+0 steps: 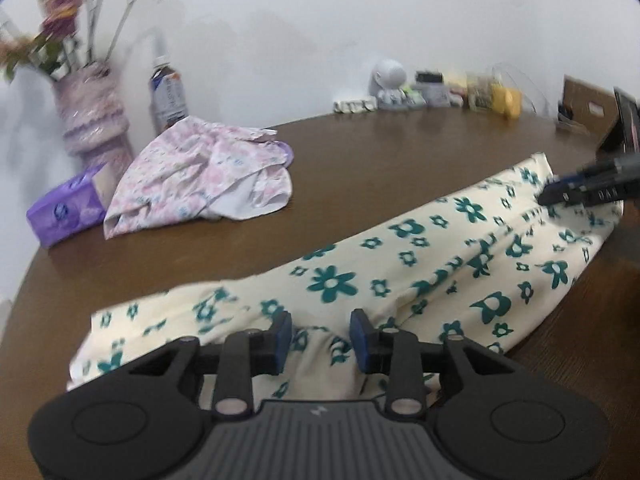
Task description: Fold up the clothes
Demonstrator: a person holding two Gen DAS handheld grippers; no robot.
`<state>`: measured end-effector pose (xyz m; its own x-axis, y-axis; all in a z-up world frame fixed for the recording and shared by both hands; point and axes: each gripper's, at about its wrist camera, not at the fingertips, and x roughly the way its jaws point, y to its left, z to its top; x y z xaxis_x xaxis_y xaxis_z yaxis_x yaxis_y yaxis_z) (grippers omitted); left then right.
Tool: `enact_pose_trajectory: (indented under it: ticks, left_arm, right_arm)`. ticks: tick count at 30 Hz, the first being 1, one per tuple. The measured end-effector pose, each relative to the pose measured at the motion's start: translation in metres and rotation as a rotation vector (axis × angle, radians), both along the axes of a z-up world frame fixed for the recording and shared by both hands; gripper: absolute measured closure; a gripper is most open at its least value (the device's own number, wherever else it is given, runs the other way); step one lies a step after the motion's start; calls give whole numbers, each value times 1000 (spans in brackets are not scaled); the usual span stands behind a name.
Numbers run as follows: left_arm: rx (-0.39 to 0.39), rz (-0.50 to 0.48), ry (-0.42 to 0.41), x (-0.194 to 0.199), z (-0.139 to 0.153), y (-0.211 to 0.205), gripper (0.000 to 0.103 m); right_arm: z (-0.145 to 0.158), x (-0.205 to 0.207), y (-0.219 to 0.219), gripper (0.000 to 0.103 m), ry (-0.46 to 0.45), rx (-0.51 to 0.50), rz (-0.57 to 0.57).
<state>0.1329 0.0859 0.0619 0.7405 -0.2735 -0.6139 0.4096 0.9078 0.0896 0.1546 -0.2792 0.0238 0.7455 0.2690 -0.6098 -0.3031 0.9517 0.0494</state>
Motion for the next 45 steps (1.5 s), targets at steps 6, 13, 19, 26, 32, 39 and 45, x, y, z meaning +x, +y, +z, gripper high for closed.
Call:
enact_pose_trajectory:
  ticks: [6,13,19,26,32,39,45]
  left_arm:
    - [-40,29,-5,-5,0,10,68]
    - [-16,-81,-61,-37,27,-9,68]
    - [62,-54,27,-43,-1,-29,81]
    - [37,3,46,-54,-3,-12,78]
    - [33,64,47,-58,1,6,79]
    - [2,82,46,-59,-1,9,78]
    - [-78,130,14,-69,16,14,47]
  right_arm:
    - [-5,-2,3,73,-29,-14,0]
    - [26,-16,19,73,-61,75,125]
    - [18,-26,60,73,-16,72,293]
    - [1,-24,64,73,0,-6,266]
    - [7,-28,81,73,-7,-15,309]
    - [3,-27,89,72,8,-28,308]
    - [17,-42,73,68,-43,-21,252]
